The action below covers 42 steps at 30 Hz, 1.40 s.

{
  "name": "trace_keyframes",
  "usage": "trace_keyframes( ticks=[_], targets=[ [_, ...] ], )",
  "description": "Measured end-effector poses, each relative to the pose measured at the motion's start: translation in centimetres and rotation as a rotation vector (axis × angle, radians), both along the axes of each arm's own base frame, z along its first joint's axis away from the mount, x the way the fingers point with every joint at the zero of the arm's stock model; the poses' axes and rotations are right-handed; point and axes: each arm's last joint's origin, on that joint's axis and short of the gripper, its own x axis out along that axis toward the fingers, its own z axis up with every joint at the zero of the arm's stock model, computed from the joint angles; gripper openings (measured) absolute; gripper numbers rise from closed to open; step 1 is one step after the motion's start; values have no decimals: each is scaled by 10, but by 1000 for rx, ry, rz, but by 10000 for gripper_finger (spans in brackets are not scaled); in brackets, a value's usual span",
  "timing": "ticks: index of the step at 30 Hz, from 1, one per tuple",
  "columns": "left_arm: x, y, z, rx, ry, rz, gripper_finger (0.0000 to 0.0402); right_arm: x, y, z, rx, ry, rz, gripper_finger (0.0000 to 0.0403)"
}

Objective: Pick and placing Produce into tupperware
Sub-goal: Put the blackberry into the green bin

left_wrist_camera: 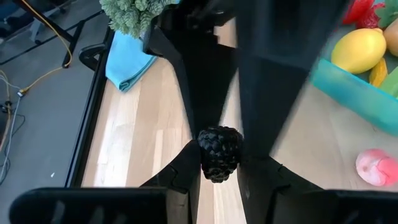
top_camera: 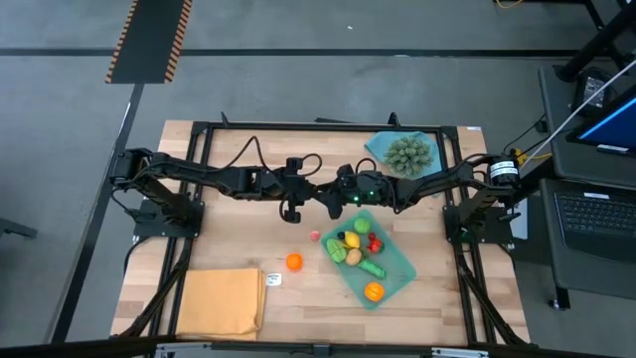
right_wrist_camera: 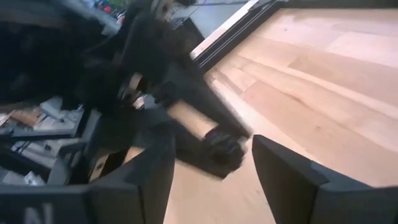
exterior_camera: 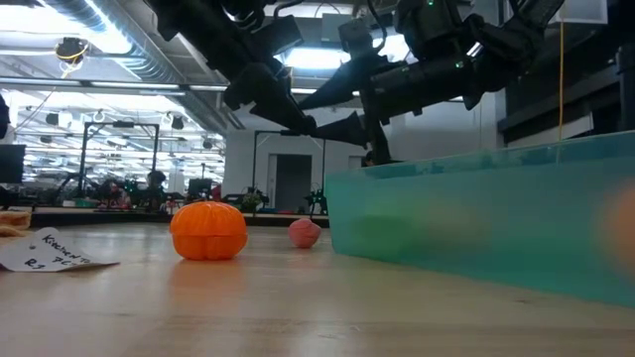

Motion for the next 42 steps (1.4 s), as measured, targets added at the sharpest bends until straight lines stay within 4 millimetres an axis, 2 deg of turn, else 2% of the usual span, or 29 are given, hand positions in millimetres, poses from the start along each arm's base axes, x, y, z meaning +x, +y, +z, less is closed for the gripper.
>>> trace_keyframes(
  ticks=[17,24,35,42],
  targets=[
    [0,0,0,0,4,-2,73,0,-3,-1,33,-2,-62,196],
    [-1,0,-1,0,16,-2,73,7,-2,-11,58,1,-63,196],
    [0,0,0,1,9,-7,73,17,-1,-3,25,-20,5,196],
    [0,-1,-1,-1,12,-15,73,17,0,-5,94,4,33,196]
  ],
)
